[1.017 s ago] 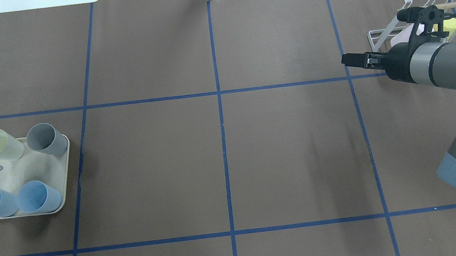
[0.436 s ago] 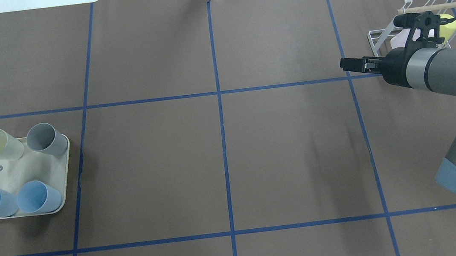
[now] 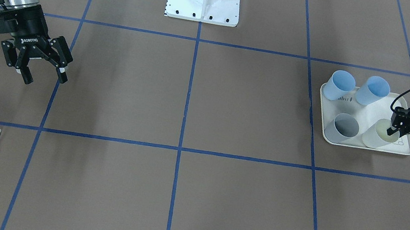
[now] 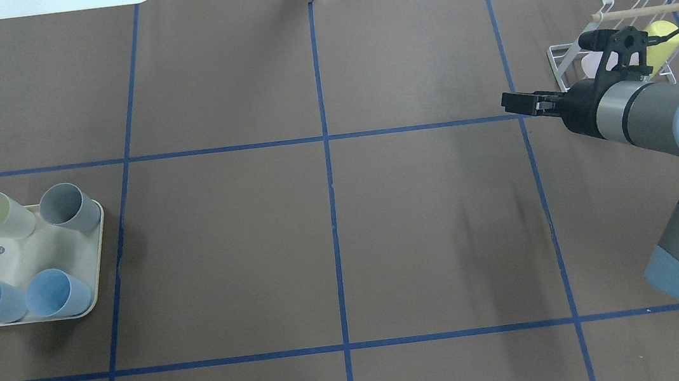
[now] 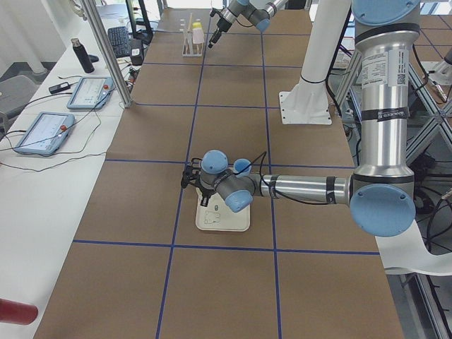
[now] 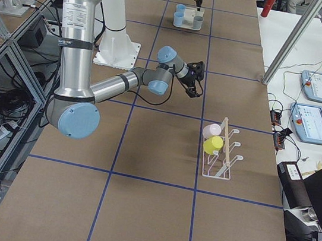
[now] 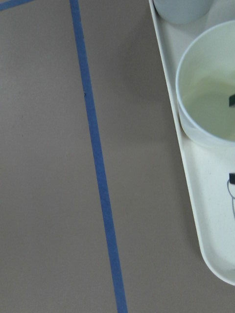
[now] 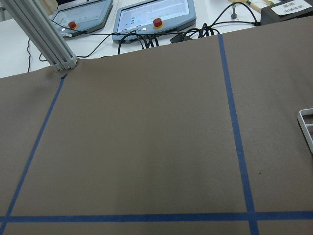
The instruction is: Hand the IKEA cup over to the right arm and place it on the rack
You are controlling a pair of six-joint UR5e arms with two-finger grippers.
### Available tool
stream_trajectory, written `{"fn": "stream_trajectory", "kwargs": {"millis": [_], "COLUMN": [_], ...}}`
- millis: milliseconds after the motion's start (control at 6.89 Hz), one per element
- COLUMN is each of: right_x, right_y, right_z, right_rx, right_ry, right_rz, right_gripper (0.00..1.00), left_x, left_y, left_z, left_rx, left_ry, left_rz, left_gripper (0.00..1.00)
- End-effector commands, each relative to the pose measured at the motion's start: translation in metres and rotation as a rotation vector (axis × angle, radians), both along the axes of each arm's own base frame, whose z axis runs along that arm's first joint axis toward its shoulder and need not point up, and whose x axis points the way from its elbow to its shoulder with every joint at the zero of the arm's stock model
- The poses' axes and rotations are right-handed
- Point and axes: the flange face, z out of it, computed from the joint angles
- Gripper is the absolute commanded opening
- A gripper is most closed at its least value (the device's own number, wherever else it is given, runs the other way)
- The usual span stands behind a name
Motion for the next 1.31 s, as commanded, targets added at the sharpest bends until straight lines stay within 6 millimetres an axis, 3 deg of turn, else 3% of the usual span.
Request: {"fn": "stream_trajectory", "kwargs": {"millis": [0,145,290,436,581,726,871,1017,1162], "right_x": [-0.006,-0.008,-0.012,-0.016,-0.025,-0.028,-0.022,-0.013,-0.003], "right_y": [0.003,0.004,0.006,0.01,0.01,0.018,0.027,0.036,0.047], "right_z": [-0.002,-0.005,-0.008,-0.012,-0.029,-0.05,-0.084,-0.11,-0.133], "right_rx": [0.002,0.007,0.01,0.012,-0.02,-0.038,-0.051,-0.069,-0.068], "right_ry": [-0.003,-0.007,-0.012,-0.021,-0.093,-0.166,-0.266,-0.357,-0.452], "right_rz": [-0.011,-0.015,-0.022,-0.031,-0.014,-0.015,-0.01,-0.001,-0.008], "right_gripper": [1.0,1.0,1.0,1.0,1.0,1.0,1.0,1.0,1.0], "left_x": [-0.014,-0.063,-0.098,-0.103,-0.104,-0.102,-0.067,-0.002,0.045], "left_y": [0.008,-0.003,-0.007,-0.006,0.003,0.01,-0.002,-0.005,-0.003], "left_z": [-0.007,-0.008,-0.04,-0.085,-0.158,-0.215,-0.273,-0.325,-0.376], "left_rx": [0.02,0.026,0.076,0.062,0.015,-0.051,-0.117,-0.213,-0.252], "left_ry": [0.002,-0.002,0.024,0.023,0.046,0.166,0.295,0.401,0.502], "left_rz": [-0.015,-0.116,-0.185,-0.205,-0.248,-0.348,-0.368,-0.339,-0.355], "left_gripper": [0.0,0.0,0.0,0.0,0.0,0.0,0.0,0.0,0.0]}}
